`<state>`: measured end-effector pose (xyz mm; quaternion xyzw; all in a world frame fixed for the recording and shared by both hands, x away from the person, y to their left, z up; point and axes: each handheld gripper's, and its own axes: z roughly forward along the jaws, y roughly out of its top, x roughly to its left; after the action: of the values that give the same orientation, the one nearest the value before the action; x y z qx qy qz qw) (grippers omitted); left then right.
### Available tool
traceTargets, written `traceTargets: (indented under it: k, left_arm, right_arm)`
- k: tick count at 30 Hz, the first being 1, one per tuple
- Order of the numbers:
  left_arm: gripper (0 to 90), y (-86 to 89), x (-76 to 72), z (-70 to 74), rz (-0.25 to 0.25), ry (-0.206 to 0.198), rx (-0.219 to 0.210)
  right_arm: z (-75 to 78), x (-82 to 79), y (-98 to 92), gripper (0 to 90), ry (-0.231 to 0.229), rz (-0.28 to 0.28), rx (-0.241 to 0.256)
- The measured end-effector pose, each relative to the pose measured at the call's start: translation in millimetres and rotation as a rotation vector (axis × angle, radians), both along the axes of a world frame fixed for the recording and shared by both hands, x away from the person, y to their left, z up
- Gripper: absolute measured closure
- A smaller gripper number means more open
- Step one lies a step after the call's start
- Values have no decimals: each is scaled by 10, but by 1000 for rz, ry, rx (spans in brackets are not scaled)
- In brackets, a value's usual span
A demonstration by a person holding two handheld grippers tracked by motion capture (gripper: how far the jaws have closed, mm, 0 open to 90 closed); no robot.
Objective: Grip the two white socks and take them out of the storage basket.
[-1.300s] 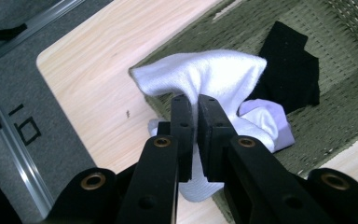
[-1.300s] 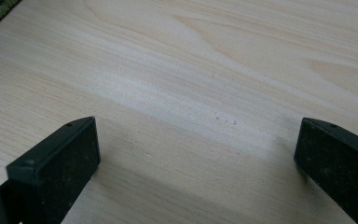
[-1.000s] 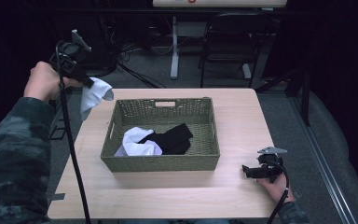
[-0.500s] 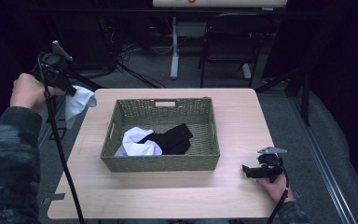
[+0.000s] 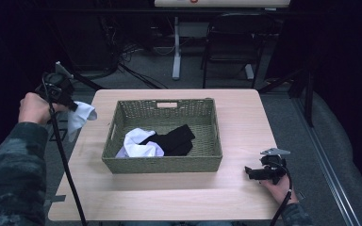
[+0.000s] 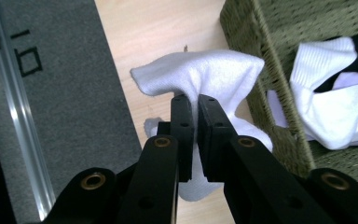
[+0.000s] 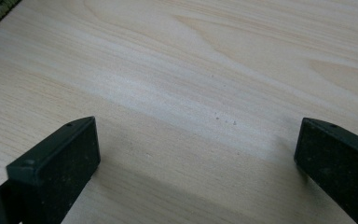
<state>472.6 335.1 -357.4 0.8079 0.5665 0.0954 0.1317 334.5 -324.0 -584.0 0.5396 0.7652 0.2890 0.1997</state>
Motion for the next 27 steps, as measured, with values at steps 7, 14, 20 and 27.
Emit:
traceTargets:
  k: [7,14,20,27]
  left_arm:
    - [854,48,15,-325,11,39,-11]
    - [854,57,-9,-706,22,76,-41]
    - [853,57,-30,-941,24,106,-59]
    - [851,28,-44,-1187,36,142,-73]
  right_arm:
    - [-4,-1,4,0,-4,-4,4]
    - [2,-1,1,0,2,-1,1]
    - [1,0,0,0,0,0,0]
    - [0,0,2,0,-1,-1,4]
